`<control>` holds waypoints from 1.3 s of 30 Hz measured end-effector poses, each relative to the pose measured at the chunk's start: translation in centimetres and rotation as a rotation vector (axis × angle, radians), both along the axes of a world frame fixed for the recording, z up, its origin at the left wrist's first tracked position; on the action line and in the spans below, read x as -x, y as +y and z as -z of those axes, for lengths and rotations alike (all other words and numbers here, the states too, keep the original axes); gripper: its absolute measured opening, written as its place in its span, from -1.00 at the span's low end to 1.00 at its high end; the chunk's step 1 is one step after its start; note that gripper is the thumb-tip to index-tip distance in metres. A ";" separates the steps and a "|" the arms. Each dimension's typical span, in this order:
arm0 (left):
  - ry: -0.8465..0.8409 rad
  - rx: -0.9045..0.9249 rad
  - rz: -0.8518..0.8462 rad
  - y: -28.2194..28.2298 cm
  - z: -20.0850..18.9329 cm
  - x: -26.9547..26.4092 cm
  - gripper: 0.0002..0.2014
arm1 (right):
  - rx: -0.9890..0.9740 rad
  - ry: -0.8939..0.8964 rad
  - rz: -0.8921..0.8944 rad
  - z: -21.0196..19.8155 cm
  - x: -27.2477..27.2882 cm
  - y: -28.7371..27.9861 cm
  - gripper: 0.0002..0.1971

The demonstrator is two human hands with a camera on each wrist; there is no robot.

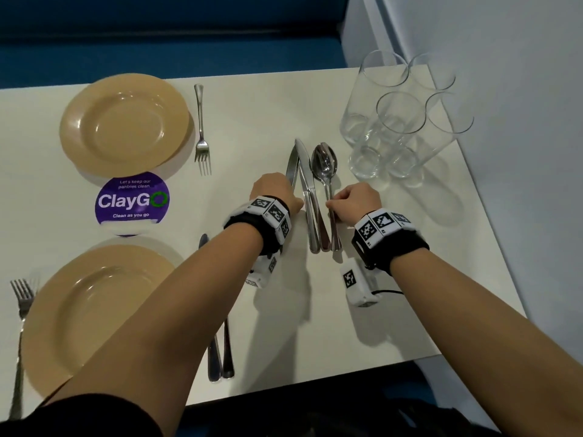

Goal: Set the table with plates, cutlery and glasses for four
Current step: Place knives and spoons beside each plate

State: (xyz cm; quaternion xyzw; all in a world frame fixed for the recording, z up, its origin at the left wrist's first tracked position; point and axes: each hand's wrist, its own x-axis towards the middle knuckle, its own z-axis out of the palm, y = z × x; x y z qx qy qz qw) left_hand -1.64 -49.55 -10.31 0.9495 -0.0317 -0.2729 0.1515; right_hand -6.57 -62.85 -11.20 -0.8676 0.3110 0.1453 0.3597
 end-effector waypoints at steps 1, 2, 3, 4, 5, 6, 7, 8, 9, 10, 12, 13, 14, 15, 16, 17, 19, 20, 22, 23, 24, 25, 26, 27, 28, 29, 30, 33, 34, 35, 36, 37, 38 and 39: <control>0.002 -0.018 0.026 0.0 -0.1 0.0 -0.66 | -0.006 -0.002 0.008 0.0 0.1 0.3 -0.80; 0.009 -0.039 0.055 0.0 -0.1 0.1 -0.68 | -0.009 -0.005 0.015 0.0 0.2 0.6 -0.76; 0.023 -0.057 0.082 0.1 -0.2 0.1 -0.71 | -0.011 -0.013 0.020 -0.1 0.2 0.9 -0.74; 0.042 -0.069 0.092 0.2 -0.3 0.1 -0.72 | -0.010 -0.022 0.018 -0.1 0.3 1.1 -0.73; 0.067 -0.062 0.088 0.4 -0.3 0.0 -0.72 | -0.002 -0.027 0.013 -0.3 0.3 1.4 -0.72; 0.088 -0.053 0.094 0.7 -0.5 0.0 -0.71 | 0.006 -0.034 0.011 -0.4 0.4 1.6 -0.72; 0.105 -0.036 0.100 1.0 -0.5 0.0 -0.72 | 0.005 -0.036 0.013 -0.5 0.4 1.9 -0.72; 0.115 -0.007 0.105 1.4 -0.6 -0.1 -0.78 | -0.012 -0.044 0.021 -0.6 0.4 2.2 -0.74; 0.127 0.024 0.093 1.9 -0.6 -0.3 -0.85 | -0.041 -0.050 0.035 -0.7 0.3 2.6 -0.76; 0.138 0.078 0.051 2.4 -0.6 -0.4 -0.86 | -0.069 -0.059 0.046 -0.8 0.3 3.0 -0.77; 0.164 0.247 -0.078 3.9 -0.9 -0.5 -0.82 | -0.122 -0.077 0.036 -1.1 0.0 4.3 -0.77; 0.150 0.337 -0.139 4.8 -1.3 -0.4 -0.77 | -0.163 -0.090 0.031 -1.4 -0.3 5.3 -0.77; 0.134 0.421 -0.200 5.8 -1.8 -0.3 -0.71 | -0.220 -0.106 0.032 -1.7 -0.5 6.4 -0.82; 0.127 0.498 -0.255 7.0 -2.2 -0.3 -0.67 | -0.279 -0.116 0.035 -2.1 -0.8 7.7 -0.89; 0.118 0.558 -0.296 8.3 -2.7 -0.3 -0.64 | -0.325 -0.129 0.027 -2.4 -1.1 9.1 -0.95; 0.096 0.597 -0.340 9.8 -3.2 -0.3 -0.61 | -0.349 -0.132 0.013 -2.7 -1.4 10.6 -0.96; 0.050 0.635 -0.409 13.7 -3.8 -0.8 -0.57 | -0.357 -0.136 -0.030 -3.0 -2.3 14.2 -0.91; 0.039 0.640 -0.427 16.0 -3.8 -1.1 -0.59 | -0.359 -0.139 -0.047 -3.1 -2.8 16.1 -0.85; 0.022 0.651 -0.465 21.1 -3.8 -1.6 -0.64 | -0.391 -0.135 -0.059 -3.4 -3.6 20.5 -0.81; 0.013 0.654 -0.483 23.9 -3.8 -1.7 -0.64 | -0.408 -0.133 -0.061 -3.5 -3.9 22.9 -0.80; -0.004 0.640 -0.495 26.7 -3.9 -1.7 -0.64 | -0.423 -0.137 -0.064 -3.6 -4.1 25.4 -0.79; -0.020 0.621 -0.507 29.4 -4.1 -1.6 -0.64 | -0.436 -0.137 -0.062 -3.7 -4.3 28.1 -0.78; -0.030 0.614 -0.520 32.1 -4.3 -1.3 -0.65 | -0.451 -0.130 -0.067 -3.8 -4.3 30.7 -0.77; -0.028 0.614 -0.530 34.6 -4.4 -0.9 -0.66 | -0.463 -0.117 -0.081 -3.9 -4.0 33.3 -0.75; -0.028 0.611 -0.540 36.9 -4.4 -0.3 -0.66 | -0.477 -0.102 -0.103 -3.8 -3.7 35.8 -0.75; -0.039 0.602 -0.552 39.2 -4.4 0.3 -0.66 | -0.493 -0.083 -0.132 -3.8 -3.4 38.2 -0.75; -0.055 0.594 -0.560 41.4 -4.3 0.8 -0.65 | -0.509 -0.066 -0.158 -3.9 -3.2 40.5 -0.76; -0.057 0.600 -0.618 46.9 -3.3 2.3 -0.68 | -0.495 -0.008 -0.249 -3.5 -2.6 45.7 -0.79; -0.045 0.597 -0.643 48.4 -2.9 2.7 -0.70 | -0.493 0.005 -0.281 -3.3 -2.4 47.1 -0.79; -0.029 0.594 -0.665 49.8 -2.6 3.1 -0.73 | -0.492 0.018 -0.313 -3.2 -2.2 48.3 -0.79; -0.013 0.595 -0.684 51.0 -2.3 3.5 -0.76 | -0.492 0.030 -0.339 -3.1 -2.1 49.3 -0.78; 0.007 0.598 -0.701 52.1 -2.2 3.7 -0.78 | -0.486 0.041 -0.359 -3.0 -2.1 50.3 -0.77; 0.027 0.600 -0.713 53.0 -2.1 4.0 -0.79 | -0.478 0.057 -0.373 -3.0 -2.1 51.4 -0.76; 0.051 0.590 -0.719 54.0 -2.0 4.3 -0.79 | -0.468 0.076 -0.382 -2.9 -2.1 52.4 -0.76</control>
